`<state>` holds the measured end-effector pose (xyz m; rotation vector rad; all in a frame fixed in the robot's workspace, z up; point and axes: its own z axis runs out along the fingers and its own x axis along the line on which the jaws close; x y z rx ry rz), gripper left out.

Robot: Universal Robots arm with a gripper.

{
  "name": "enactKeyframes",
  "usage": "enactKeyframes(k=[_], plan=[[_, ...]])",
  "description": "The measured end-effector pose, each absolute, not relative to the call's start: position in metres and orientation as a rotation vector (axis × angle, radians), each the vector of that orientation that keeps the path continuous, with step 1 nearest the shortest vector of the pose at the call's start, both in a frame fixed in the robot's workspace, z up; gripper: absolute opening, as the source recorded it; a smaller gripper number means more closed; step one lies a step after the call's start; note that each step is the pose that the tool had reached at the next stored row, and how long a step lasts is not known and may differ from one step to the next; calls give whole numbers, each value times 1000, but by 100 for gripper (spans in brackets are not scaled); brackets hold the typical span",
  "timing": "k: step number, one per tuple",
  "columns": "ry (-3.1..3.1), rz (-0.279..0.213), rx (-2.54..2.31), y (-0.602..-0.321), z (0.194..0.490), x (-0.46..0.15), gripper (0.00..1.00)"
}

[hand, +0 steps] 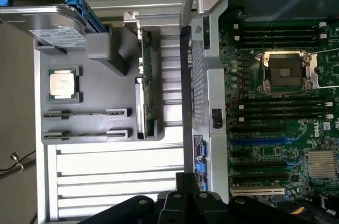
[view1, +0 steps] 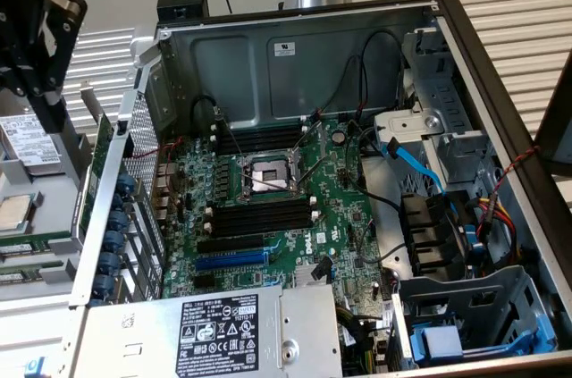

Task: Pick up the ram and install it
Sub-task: 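Reach for the ram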

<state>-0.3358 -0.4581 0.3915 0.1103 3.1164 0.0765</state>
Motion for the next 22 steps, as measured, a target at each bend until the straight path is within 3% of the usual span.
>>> enactKeyframes(k=[22], plan=[[3137,66,110,-435,379,-411,11]])
